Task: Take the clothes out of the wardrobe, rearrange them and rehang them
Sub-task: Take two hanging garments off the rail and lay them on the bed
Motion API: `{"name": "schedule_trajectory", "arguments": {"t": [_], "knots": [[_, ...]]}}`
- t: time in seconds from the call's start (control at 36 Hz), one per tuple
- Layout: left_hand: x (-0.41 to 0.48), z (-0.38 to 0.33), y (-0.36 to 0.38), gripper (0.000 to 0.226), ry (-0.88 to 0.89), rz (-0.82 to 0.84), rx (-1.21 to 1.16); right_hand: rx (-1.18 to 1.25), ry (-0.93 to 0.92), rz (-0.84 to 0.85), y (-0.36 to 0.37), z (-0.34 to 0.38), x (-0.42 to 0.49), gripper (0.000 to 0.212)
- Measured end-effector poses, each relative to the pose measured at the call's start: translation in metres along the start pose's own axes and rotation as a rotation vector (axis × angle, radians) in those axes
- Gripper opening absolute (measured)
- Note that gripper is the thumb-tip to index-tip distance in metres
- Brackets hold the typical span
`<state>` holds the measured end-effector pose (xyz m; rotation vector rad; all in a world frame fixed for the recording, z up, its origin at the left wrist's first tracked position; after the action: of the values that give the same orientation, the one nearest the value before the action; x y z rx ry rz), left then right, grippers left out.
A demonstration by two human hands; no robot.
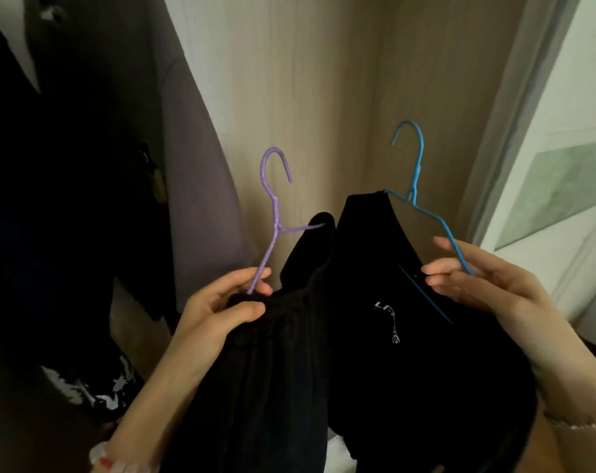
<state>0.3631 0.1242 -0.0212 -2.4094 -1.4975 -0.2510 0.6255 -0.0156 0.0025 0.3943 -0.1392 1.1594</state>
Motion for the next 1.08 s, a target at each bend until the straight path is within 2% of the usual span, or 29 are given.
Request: {"name": "schedule_trajectory", "arguments": {"t": [0.22,0.36,0.58,0.67,0.78,0.92,1.08], "knots": [[-0.040,0.015,-0.004,0.035,-0.047,0.126,-0.055,0.042,0.004,-0.288,0.016,-0.011,-0.111,0.045],[-0.060,0.022,0.013,0.036,-0.080,0.246,-0.048,0.029,0.072,-0.422,0.018,-0.016,-0.174,0.037],[-0.088,0.018,0.039,0.039,-0.030,0.431,-0.035,0.002,0.049,-0.523,0.025,-0.002,-0.236,0.041],[-0.092,0.016,0.051,0.033,-0.021,0.501,-0.056,-0.028,0.066,-0.553,0.022,0.001,-0.255,0.043],[-0.093,0.010,0.069,0.036,-0.002,0.585,-0.072,-0.092,0.110,-0.551,0.031,0.004,-0.270,0.061],[-0.090,0.000,0.091,0.035,0.036,0.684,-0.092,-0.133,0.098,-0.640,0.040,0.010,-0.288,0.042],[-0.091,-0.011,0.101,0.036,0.081,0.762,-0.134,-0.196,0.045,-0.775,0.051,0.023,-0.314,0.042]]}}
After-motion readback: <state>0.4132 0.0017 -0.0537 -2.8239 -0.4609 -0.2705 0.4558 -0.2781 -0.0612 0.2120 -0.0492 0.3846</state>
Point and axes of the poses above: each hand's wrist, its own x-axis towards the middle knuckle, its own y-axis out of the palm, z = x × y, the point moved 9 cm from there along x, towards the middle knuckle, and after that the axes turned 9 degrees about x, right-handed, at the moved point
